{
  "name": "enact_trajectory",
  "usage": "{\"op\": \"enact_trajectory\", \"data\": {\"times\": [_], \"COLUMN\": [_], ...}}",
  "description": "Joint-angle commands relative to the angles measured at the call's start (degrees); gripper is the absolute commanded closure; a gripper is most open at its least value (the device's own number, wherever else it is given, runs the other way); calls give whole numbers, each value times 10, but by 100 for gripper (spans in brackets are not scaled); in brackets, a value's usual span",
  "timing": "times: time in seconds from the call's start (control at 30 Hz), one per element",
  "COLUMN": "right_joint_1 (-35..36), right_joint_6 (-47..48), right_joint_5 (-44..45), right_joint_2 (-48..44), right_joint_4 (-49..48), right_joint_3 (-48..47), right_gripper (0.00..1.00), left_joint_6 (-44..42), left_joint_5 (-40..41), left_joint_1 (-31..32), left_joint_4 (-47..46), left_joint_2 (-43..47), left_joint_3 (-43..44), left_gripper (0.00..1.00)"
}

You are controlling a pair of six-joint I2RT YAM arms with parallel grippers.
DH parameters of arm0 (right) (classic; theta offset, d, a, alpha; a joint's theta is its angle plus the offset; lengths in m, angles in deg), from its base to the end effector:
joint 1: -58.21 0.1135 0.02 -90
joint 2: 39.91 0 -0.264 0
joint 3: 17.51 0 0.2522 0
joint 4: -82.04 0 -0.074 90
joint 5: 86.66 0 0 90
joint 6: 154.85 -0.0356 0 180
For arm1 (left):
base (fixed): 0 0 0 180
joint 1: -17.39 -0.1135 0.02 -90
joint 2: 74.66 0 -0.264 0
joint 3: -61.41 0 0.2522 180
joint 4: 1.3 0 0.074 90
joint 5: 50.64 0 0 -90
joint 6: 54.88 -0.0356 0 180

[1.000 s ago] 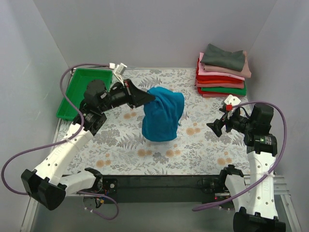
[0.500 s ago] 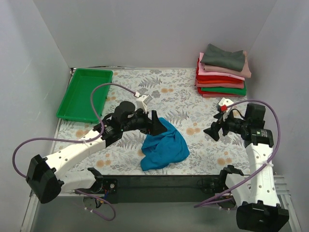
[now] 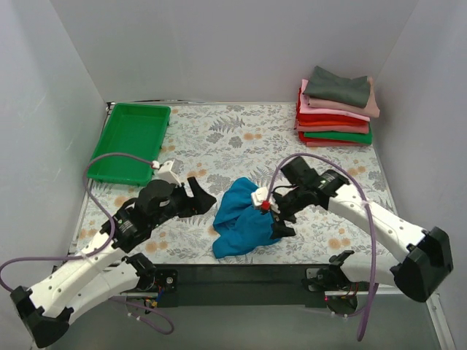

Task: Fold and stack the t-shirts
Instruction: Flatten the tshirt out

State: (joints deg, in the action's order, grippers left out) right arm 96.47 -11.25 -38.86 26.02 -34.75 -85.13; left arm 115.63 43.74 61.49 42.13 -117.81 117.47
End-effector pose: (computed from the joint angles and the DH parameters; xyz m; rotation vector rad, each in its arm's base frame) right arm 0.1519 0.1502 0.2738 -1.9130 1.5204 0.8477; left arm 0.1222 -0.1146 0.2948 -0.7831 2.2168 -1.1473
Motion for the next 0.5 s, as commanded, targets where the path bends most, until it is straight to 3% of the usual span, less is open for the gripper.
{"op": "enact_trajectory", "data": {"times": [0.0, 0.1, 0.23, 0.47], "right_joint_1": [74, 104, 103, 103], "right_joint_6": [36, 25, 19, 13], "right_joint_5": [65, 70, 87, 96], "right_joint_2": [51, 132, 209, 275], "right_joint_4": [-23, -46, -58, -66], "right_joint_3": [-62, -108, -148, -161], "right_gripper": [13, 15, 26, 40], "left_joint_6": [98, 128, 126, 62], "left_joint_5": [42, 8, -71, -66], "left_joint_1": [0, 0, 0, 0], "left_joint_4": [43, 44, 21, -36], "left_joint_2": [56, 52, -2, -88], "left_joint_3": [-36, -76, -107, -104], "left_gripper": [26, 23, 25, 27]}}
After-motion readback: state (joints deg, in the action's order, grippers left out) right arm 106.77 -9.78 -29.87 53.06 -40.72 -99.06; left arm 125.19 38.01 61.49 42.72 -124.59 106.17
